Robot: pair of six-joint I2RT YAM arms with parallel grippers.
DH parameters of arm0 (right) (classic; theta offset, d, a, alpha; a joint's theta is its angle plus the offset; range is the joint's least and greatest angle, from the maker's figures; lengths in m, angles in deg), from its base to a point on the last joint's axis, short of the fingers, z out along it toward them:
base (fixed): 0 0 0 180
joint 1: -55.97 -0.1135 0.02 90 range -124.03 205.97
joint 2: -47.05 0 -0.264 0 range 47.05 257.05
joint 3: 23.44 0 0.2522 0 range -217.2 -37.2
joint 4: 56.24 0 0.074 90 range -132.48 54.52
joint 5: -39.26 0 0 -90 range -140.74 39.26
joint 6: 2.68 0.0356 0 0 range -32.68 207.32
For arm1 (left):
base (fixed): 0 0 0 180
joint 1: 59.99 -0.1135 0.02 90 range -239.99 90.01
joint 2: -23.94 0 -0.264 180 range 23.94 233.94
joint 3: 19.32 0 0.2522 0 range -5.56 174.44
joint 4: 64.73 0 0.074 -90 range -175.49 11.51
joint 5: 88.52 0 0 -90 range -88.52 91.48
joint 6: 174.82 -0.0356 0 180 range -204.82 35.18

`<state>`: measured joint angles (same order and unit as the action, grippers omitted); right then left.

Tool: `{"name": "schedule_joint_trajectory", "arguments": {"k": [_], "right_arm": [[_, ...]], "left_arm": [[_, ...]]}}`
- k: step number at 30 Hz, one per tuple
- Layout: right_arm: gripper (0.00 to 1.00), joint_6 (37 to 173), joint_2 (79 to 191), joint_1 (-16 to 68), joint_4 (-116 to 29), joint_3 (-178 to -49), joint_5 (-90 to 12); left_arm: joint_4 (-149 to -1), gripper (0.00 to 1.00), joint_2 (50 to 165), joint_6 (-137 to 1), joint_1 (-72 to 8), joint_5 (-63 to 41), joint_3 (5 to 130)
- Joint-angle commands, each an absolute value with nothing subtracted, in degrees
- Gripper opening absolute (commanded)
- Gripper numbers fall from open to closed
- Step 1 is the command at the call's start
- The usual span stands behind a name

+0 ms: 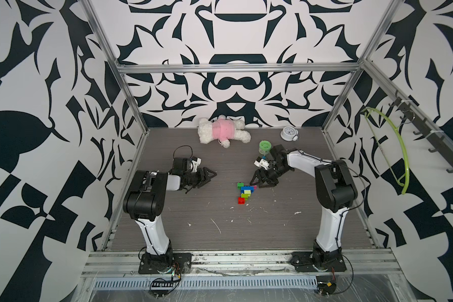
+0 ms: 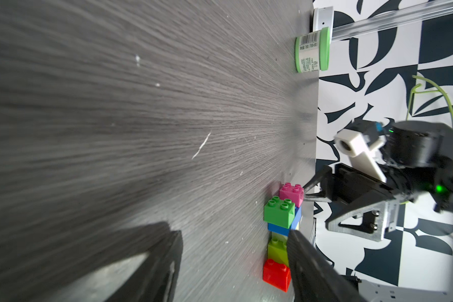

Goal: Assemble the letter y with lego
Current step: Place the lego brick at the center of the board, then reset both arms

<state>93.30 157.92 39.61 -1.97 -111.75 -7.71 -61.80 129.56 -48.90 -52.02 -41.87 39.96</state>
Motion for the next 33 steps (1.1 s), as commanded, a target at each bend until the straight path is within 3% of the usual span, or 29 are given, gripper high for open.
{"name": "schedule_joint_trajectory", "arguments": {"k": [1, 7, 9, 10, 11, 13, 20, 26, 33], "right_arm": [[0.75, 99.21, 151.37, 41.9, -13.06, -107.29, -15.64], [0.78, 103.29, 143.77, 45.16, -25.5, -97.59, -25.58], [0.84, 102.98, 141.1, 46.16, -27.39, -94.94, -28.5], [0.91, 102.73, 139.89, 46.73, -28.28, -93.85, -30.03], [1.0, 102.48, 138.46, 47.34, -29.43, -92.65, -31.79], [1.0, 101.69, 136.05, 48.27, -31.65, -90.55, -34.15], [1.0, 98.73, 128.05, 49.48, -38.4, -83.03, -47.97], [1.0, 96.5, 123.93, 50.22, -48.72, -75.37, -56.64], [0.99, 93.46, 124.39, 50.6, -58.59, -69.96, -65.23]], "left_arm": [[-71.38, 0.7, 128.54, -51.26, -52.86, -35.24, 39.96], [-74.33, 0.79, 124.47, -54.19, -54.49, -32.91, 41.49], [-75.23, 0.84, 122.99, -55.36, -55.12, -31.96, 41.74], [-75.3, 0.84, 122.4, -55.84, -55.44, -31.48, 41.81], [-75.48, 0.92, 121.88, -56.04, -55.87, -31.02, 41.83], [-75.79, 0.99, 121.13, -56.33, -56.79, -30.87, 42.24], [-76.81, 0.99, 116.45, -59.09, -61.77, -26.77, 42.59], [-75.83, 0.99, 110.22, -68.86, -64.65, -15.8, 40.41], [-57.32, 0.99, 107.42, -78.98, -65.36, -4.77, 27.31]]}}
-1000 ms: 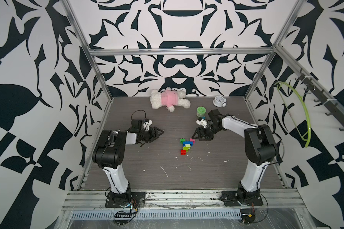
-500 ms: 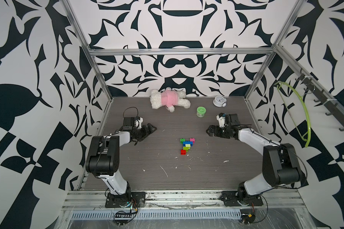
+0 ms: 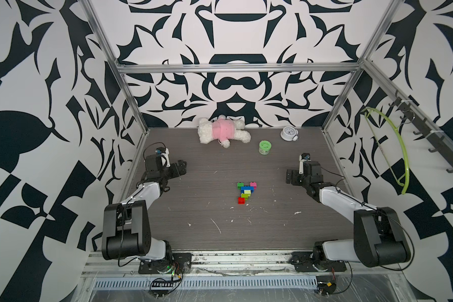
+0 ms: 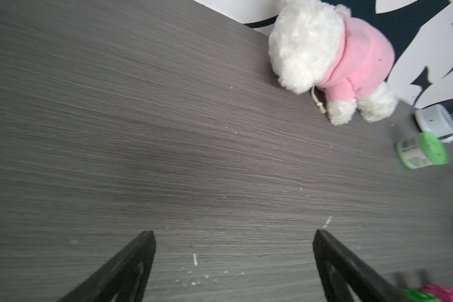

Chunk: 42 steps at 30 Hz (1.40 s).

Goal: Assemble the letter y with lego
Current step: Reset both arms

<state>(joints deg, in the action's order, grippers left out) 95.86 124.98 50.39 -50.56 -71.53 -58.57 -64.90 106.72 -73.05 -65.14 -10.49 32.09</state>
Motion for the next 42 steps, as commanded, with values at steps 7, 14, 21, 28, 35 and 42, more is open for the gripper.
{"name": "schedule_joint_trajectory", "arguments": {"k": [7, 14, 21, 28, 35, 42], "right_arm": [[0.99, 88.88, 127.78, 51.11, -78.48, -62.11, -66.16], [0.99, 88.67, 133.86, 51.74, -91.53, -58.26, -60.37], [0.99, 86.69, 135.95, 51.72, -95.45, -57.12, -55.96], [0.99, 86.53, 135.89, 51.68, -94.34, -57.55, -55.4], [0.99, 87.03, 135.91, 51.67, -94.16, -57.68, -56.97], [1.0, 87.32, 135.9, 51.72, -94.16, -57.58, -57.55]], "left_arm": [[-41.05, 0.99, 110.02, -78.76, -63.98, -0.69, 22.21], [-24.01, 0.99, 112.73, -81.47, -59.0, 7.44, 14.47], [-28.59, 0.99, 112.17, -80.6, -59.08, 9.02, 16.16], [-27.41, 0.99, 112.45, -80.62, -59.05, 9.12, 15.89], [-27.22, 0.99, 112.42, -80.66, -59.03, 8.99, 15.71], [-27.33, 0.99, 112.44, -80.63, -59.02, 9.03, 15.71]]}}
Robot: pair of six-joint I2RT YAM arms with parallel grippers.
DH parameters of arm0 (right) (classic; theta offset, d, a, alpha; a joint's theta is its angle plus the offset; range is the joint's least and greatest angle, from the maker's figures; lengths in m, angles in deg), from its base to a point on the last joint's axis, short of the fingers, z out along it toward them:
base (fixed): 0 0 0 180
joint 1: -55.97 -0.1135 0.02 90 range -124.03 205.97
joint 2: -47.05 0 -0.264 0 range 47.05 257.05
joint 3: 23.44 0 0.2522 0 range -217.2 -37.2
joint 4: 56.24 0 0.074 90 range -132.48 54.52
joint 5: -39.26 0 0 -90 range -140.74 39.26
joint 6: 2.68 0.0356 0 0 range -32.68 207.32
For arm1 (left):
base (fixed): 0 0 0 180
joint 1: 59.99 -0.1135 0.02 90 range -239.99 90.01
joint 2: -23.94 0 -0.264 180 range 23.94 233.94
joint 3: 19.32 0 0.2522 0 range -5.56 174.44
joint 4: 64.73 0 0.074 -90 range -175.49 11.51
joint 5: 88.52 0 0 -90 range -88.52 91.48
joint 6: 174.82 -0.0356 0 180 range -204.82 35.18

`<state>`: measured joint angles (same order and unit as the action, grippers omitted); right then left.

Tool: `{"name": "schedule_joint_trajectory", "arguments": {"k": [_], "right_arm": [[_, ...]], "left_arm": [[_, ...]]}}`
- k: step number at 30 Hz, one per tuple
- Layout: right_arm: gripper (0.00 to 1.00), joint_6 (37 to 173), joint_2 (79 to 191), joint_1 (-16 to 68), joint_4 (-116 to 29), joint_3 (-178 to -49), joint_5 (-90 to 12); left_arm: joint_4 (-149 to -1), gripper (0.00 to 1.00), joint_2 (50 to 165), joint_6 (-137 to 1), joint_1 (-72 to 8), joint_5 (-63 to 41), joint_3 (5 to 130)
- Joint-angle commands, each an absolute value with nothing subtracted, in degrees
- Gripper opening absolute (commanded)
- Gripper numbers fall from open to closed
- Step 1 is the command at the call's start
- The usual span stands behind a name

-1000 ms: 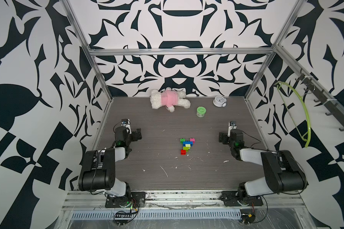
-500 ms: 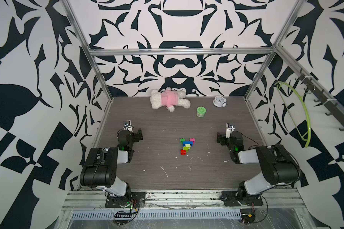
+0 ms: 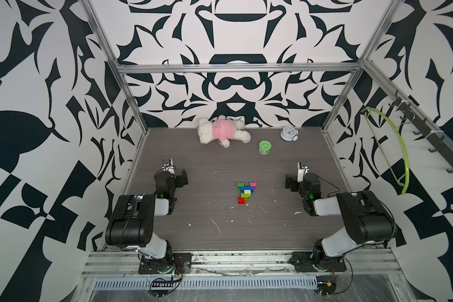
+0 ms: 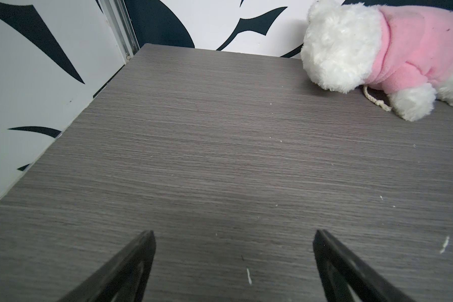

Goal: Assemble the letter y with lego
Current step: Reset both arms

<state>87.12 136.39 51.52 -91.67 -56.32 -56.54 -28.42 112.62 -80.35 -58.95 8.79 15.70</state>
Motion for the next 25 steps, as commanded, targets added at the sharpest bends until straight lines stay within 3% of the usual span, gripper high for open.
{"name": "schedule_joint_trajectory", "arguments": {"k": [1, 25], "right_arm": [[1.0, 87.34, 135.81, 51.67, -94.16, -57.56, -57.67], [1.0, 87.42, 135.58, 51.68, -94.24, -57.46, -57.86]], "left_arm": [[-27.5, 0.99, 112.33, -80.69, -59.02, 8.91, 15.76], [-27.44, 0.99, 112.28, -80.88, -59.05, 8.58, 15.78]]}}
